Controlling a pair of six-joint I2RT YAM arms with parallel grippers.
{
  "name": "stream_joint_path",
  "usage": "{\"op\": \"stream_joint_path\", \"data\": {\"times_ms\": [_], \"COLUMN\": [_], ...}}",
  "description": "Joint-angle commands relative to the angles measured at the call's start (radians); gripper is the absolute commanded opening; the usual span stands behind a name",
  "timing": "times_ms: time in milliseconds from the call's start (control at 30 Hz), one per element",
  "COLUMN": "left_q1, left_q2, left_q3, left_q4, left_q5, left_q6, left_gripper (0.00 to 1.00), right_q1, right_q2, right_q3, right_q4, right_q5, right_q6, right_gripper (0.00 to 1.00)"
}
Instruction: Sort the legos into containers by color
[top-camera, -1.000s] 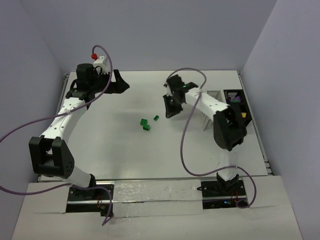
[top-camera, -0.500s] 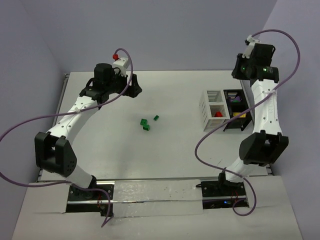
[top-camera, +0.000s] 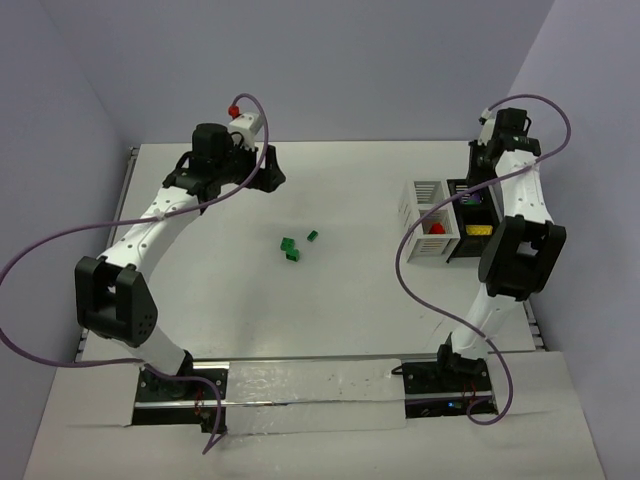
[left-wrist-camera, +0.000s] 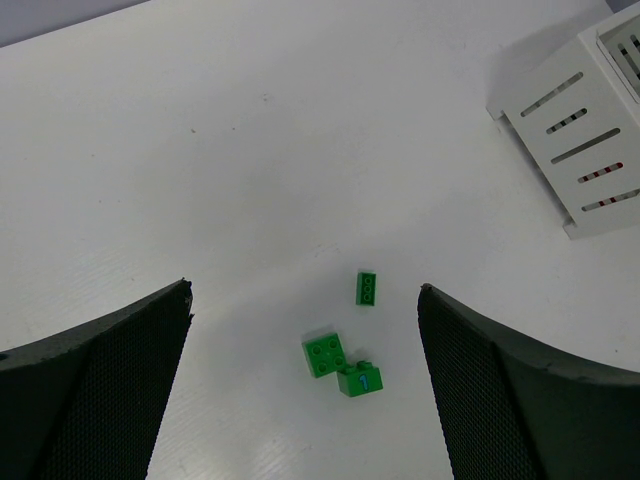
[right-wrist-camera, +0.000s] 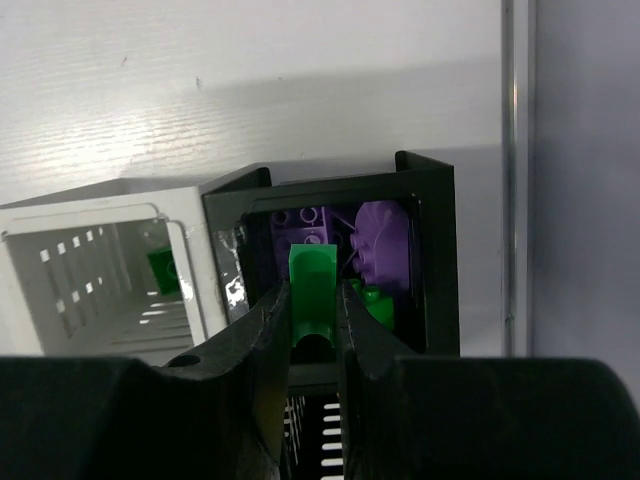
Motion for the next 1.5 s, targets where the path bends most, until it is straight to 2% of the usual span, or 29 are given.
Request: {"op": "stream_joint_path", "data": {"times_ms": [0, 100, 200, 267, 333, 433, 533, 600, 700, 733, 867, 1033, 1233, 1467], "left_q1": [-0.002, -0.002, -0.002, -0.002, -0.002, -0.002, -0.002, 0.000, 0.015, 0.019, 0.076, 0.188, 0.262, 0.283], "left_q2": [0.006, 0.007, 0.010, 0.013, 0.015, 0.015, 0.016, 0.010, -0.014, -0.017, -0.029, -0.067, -0.103, -0.103], "left_q3": [0.054, 0.052, 0.054, 0.059, 0.064, 0.070, 0.073, 0.068, 0.042, 0.034, 0.023, -0.011, -0.045, -0.044], "left_q4": [0.003, 0.000, -0.003, -0.004, -0.003, -0.007, -0.015, -0.017, -0.001, 0.006, 0.005, 0.031, 0.061, 0.051], "left_q5": [-0.006, -0.008, -0.006, -0.005, -0.003, 0.000, 0.003, 0.006, 0.018, 0.025, 0.096, 0.231, 0.348, 0.365], "left_q6": [-0.004, -0.001, 0.001, 0.002, 0.002, 0.001, 0.002, 0.002, -0.016, -0.031, -0.072, -0.109, -0.124, -0.119], "left_gripper": [0.99, 0.99, 0.99, 0.99, 0.99, 0.99, 0.99, 0.99, 0.99, 0.99, 0.99, 0.99, 0.99, 0.99], "right_q1": [0.005, 0.004, 0.005, 0.005, 0.005, 0.011, 0.043, 0.110, 0.266, 0.360, 0.553, 0.723, 0.857, 0.952], "right_q2": [0.031, 0.044, 0.046, 0.041, 0.018, -0.027, -0.096, -0.133, -0.174, -0.172, -0.093, 0.020, 0.108, 0.206], "right_q3": [0.017, 0.014, 0.009, 0.004, 0.000, 0.011, 0.027, 0.022, -0.004, -0.025, -0.046, -0.048, -0.066, -0.046], "right_q4": [0.032, 0.027, 0.019, 0.013, 0.003, -0.016, -0.031, -0.027, -0.012, 0.003, 0.028, 0.060, 0.096, 0.094], "right_q5": [0.040, 0.050, 0.048, 0.043, 0.027, 0.002, -0.055, -0.079, -0.080, -0.085, -0.094, -0.199, -0.265, -0.264], "right_q6": [0.003, 0.004, -0.004, -0.006, -0.006, 0.003, 0.013, 0.014, 0.036, 0.057, 0.064, 0.059, 0.024, -0.011], "right_gripper": [0.00, 0.08, 0.21, 0.38, 0.66, 0.72, 0.73, 0.73, 0.74, 0.75, 0.75, 0.73, 0.70, 0.68]}}
